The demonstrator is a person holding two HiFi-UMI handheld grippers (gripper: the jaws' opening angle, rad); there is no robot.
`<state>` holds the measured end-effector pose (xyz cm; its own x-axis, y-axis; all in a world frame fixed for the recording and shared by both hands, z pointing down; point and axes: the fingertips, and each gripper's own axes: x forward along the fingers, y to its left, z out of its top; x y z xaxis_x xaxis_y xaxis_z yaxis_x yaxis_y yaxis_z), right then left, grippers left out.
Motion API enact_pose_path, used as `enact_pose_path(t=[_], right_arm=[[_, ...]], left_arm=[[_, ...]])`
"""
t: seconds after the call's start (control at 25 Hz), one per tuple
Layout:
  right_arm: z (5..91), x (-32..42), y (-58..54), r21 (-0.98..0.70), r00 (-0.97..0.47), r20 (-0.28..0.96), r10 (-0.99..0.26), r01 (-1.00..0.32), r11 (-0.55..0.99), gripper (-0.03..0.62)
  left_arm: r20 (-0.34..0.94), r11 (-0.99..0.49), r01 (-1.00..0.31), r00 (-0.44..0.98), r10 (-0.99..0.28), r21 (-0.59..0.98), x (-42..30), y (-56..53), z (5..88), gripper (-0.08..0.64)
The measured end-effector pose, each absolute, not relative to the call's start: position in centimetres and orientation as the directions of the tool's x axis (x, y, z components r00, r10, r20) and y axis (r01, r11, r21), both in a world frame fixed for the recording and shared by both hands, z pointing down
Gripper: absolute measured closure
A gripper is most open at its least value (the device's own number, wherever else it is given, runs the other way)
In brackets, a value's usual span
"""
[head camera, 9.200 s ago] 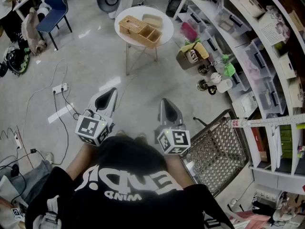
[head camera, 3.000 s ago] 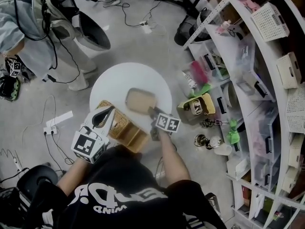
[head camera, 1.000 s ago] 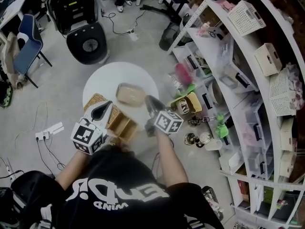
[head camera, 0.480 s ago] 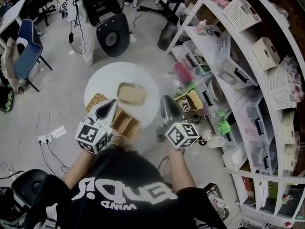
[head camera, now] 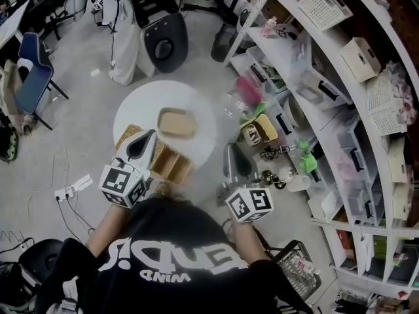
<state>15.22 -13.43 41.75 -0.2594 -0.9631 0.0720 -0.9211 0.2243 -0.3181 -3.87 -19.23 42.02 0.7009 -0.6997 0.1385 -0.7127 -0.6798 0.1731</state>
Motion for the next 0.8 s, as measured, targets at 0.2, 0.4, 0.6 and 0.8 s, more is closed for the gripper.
enact_pose_path(t=[0.2,0.4,0.6,0.8], right_arm=[[43.3,15.2,-11.9,-0.285,-0.224,0.080,-0.971,-0.939,0.193,0.554],[45.1,15.6,-11.3,-0.273,-0.205,0.097,-0.974,-0.947,0.172,0.554],[46.6,15.7,-11.6,-0.285,-0.204,0.118,-0.972,-0.944,0.163,0.554],[47.3,15.9,-11.7,-0.288,-0.208,0.131,-0.969,-0.944,0.163,0.554]], left_arm=[[0.136,-0.687,-0.708,0.706,-0.695,0.165,-3.9,-19.0,42.1,0.558],[0.149,-0.688,-0.709,0.705,-0.693,0.155,-3.6,-19.0,42.8,0.558],[0.157,-0.692,-0.704,0.710,-0.687,0.156,-3.4,-18.9,43.8,0.558],[0.159,-0.691,-0.706,0.708,-0.688,0.154,-3.4,-18.8,44.3,0.558]])
